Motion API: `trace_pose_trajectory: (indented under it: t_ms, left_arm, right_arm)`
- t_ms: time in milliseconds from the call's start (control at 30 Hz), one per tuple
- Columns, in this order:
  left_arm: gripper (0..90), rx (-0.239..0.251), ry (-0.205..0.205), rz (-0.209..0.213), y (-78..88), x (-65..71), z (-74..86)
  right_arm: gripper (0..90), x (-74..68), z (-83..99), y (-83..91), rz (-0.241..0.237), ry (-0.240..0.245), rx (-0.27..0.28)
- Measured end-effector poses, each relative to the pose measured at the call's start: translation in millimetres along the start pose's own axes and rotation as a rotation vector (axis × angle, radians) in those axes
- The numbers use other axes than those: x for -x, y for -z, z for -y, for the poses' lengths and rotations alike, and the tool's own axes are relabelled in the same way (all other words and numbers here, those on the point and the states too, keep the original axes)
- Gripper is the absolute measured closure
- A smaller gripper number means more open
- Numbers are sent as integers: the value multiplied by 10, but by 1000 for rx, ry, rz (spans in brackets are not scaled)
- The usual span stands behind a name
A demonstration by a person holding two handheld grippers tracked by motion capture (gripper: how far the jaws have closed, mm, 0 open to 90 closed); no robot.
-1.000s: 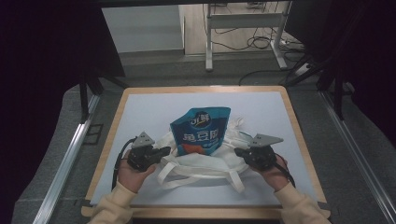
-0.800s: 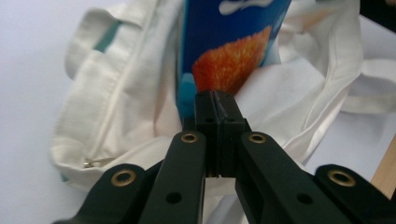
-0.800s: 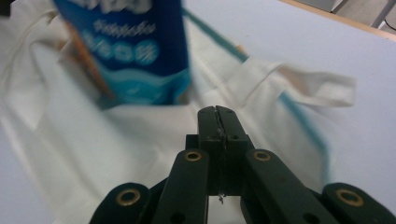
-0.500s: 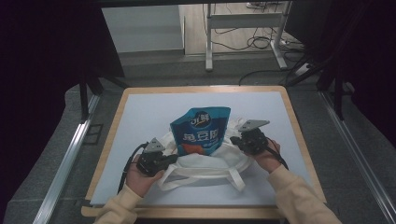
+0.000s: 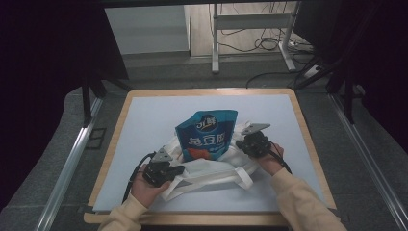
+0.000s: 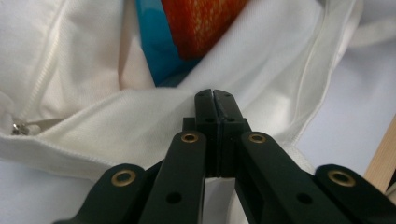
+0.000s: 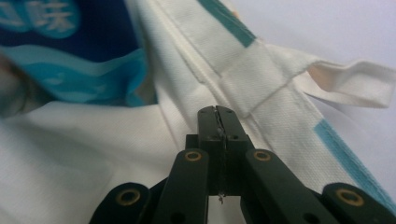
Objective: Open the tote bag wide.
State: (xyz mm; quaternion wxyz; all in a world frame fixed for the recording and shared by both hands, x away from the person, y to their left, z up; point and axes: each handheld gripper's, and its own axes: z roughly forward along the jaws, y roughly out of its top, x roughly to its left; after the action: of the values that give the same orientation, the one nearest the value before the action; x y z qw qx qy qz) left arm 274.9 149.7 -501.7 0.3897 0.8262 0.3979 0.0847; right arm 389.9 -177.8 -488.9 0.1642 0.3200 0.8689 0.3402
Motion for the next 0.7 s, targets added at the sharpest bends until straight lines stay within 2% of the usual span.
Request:
trace_pose_trajectory:
  t_ms: [100, 300, 700]
  left_arm:
    - [899, -18, -4, -1, -26, 9, 51]
    - [900, -33, -10, -1, -55, 25, 127]
    - [900, -31, -9, 1, -58, 31, 144]
  right_arm:
    - [889, 45, -10, -42, 3, -40, 0]
    - [889, 97, -40, -110, 2, -80, -1]
    - [890, 138, -26, -134, -11, -104, 9]
